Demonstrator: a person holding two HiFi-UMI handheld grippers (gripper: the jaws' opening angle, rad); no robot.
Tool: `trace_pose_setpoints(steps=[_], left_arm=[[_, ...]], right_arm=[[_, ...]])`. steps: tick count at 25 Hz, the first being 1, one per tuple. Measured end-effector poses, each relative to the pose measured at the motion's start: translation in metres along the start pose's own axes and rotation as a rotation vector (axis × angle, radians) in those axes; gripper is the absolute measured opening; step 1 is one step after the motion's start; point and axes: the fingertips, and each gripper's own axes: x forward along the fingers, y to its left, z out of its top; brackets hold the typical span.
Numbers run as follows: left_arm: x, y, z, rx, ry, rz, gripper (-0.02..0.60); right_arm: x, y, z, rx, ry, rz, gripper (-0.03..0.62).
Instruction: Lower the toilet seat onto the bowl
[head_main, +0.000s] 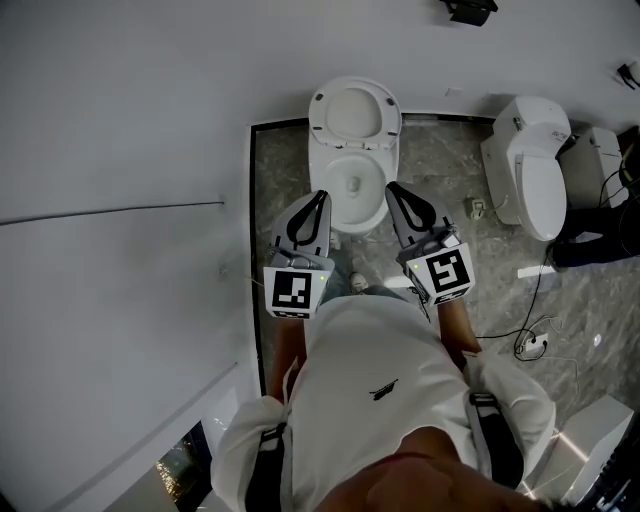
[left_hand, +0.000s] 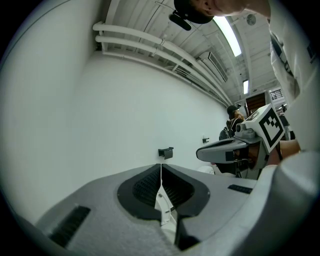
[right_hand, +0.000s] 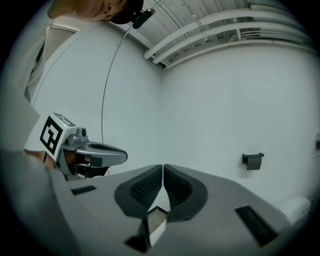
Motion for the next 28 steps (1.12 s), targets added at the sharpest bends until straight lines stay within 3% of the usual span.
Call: trace_pose_setpoints(steps=[10, 28], left_arm=[[0.039, 0.038, -0.011, 0.013, 0.005, -0.042, 0.031], [0.119, 0.11, -0.03, -0.03, 0.031, -0.156, 0.031]], right_arm=[[0.045, -0.022, -0.009, 0.008, 0.024, -0.045, 0.031], [0.133, -0.064, -0.019, 0.004, 0.099, -0.159, 0.031]])
